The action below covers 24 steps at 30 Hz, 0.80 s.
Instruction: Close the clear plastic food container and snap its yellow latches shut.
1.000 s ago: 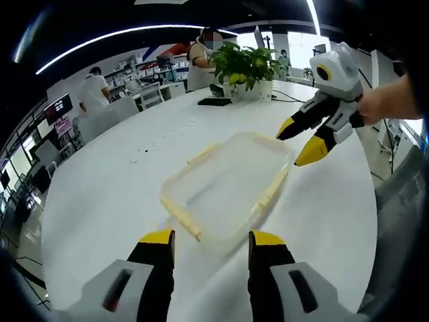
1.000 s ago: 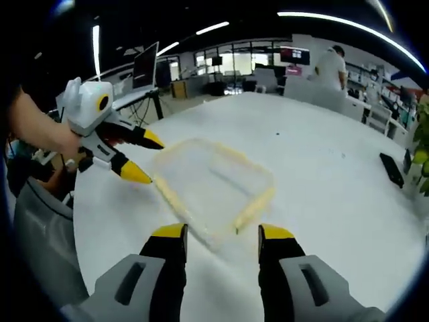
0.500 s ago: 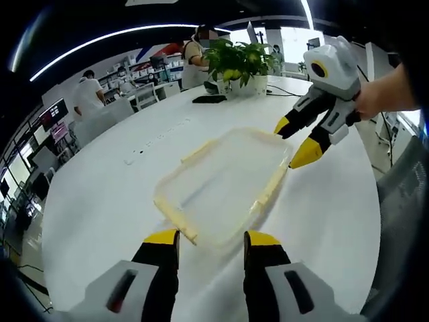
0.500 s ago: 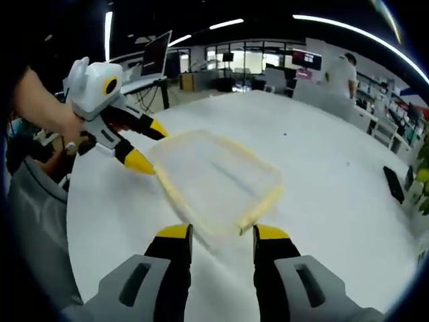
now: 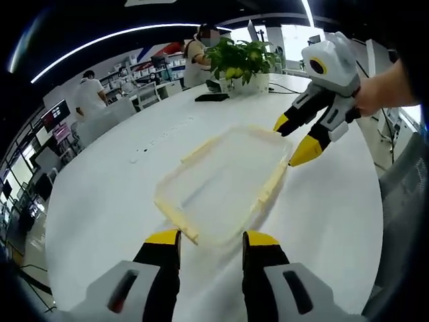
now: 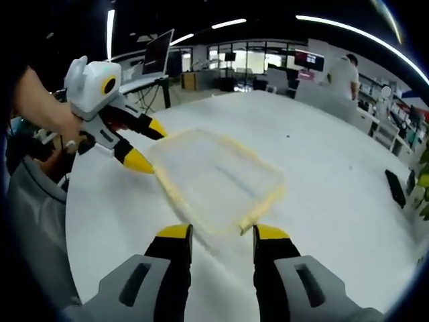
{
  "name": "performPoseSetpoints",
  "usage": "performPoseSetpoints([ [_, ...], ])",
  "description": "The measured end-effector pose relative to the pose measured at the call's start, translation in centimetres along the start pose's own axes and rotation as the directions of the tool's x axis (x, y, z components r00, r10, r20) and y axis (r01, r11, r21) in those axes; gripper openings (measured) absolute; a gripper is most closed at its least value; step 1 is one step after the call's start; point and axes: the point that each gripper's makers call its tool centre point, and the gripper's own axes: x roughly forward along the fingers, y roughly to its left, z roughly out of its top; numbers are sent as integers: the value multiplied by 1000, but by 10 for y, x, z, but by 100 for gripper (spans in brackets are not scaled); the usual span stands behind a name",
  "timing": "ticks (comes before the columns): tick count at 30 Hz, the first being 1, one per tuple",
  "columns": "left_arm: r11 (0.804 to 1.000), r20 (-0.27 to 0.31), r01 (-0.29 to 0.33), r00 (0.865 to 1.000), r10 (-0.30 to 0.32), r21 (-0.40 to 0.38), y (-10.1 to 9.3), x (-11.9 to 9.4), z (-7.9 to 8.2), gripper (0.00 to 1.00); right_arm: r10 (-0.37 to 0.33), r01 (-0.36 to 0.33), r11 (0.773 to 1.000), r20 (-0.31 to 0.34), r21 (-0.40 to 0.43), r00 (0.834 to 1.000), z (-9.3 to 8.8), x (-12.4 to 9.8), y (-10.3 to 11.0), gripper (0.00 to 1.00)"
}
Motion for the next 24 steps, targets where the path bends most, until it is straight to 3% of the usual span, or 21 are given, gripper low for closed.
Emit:
performPoseSetpoints([
  [13,999,-10,-27,1000,26,-20,14,-2,-8,29,6,-6,1000,13,18,1000,9,13,4,32],
  [24,998,-10,-32,999,31,-51,7,-10,-10,35,-24,23,998,23,66,999,12,3,3,35],
])
